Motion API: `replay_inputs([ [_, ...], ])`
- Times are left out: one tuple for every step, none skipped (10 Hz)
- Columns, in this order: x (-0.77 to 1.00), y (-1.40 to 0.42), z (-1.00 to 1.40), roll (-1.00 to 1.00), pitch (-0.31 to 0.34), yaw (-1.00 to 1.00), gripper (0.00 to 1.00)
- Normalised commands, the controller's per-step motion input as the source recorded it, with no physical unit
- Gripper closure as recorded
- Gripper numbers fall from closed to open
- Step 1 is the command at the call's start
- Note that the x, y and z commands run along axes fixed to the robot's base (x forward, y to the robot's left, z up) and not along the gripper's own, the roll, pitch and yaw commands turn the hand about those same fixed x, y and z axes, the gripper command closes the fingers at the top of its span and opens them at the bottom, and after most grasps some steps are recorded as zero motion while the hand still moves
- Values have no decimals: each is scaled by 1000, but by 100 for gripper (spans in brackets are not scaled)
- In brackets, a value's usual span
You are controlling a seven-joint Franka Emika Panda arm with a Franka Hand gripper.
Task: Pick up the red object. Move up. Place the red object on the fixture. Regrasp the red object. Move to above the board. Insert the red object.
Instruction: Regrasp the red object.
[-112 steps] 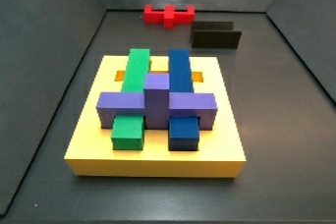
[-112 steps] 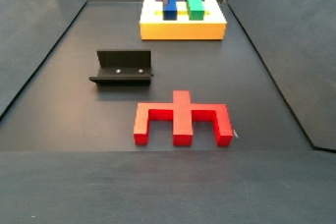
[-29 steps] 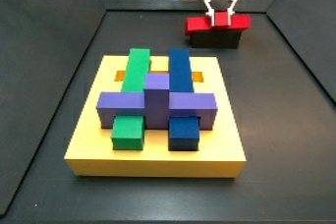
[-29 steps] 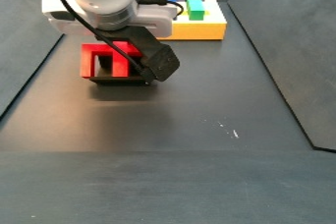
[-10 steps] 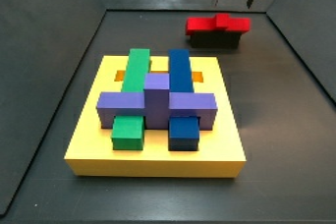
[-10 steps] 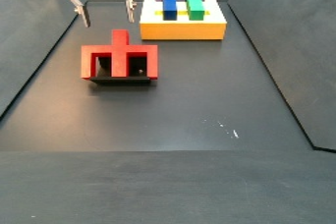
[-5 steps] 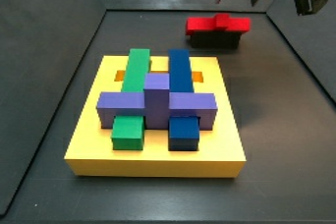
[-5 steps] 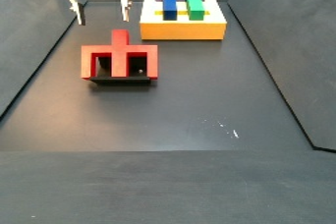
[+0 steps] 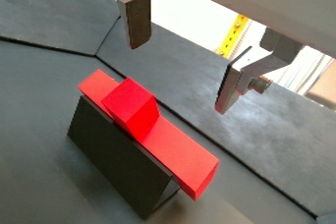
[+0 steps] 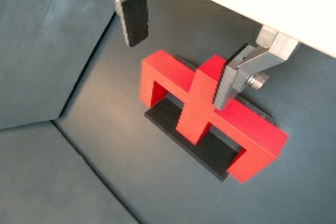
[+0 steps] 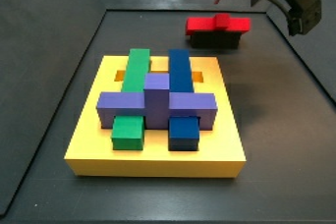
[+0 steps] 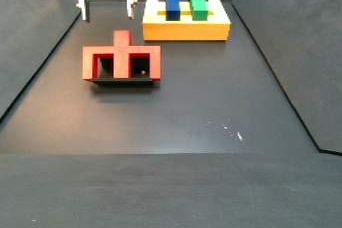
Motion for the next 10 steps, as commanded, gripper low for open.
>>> replay_inputs([
  [-34, -194, -354, 323, -31, 86, 0],
  [-54, -174, -277, 320, -6, 160, 0],
  [-106, -174, -240, 366, 0, 126, 0],
  [-143, -91, -226, 434, 0, 117, 0],
  [-117, -6, -211, 466, 0, 140, 0],
  [0, 0, -251, 540, 0, 66, 0],
  [0, 0, -366, 454, -20, 23, 0],
  [-23, 0, -340, 323, -37, 29, 0],
  [-26, 26, -286, 243, -23, 31, 0],
  [0, 63, -140, 260, 0, 63, 0],
])
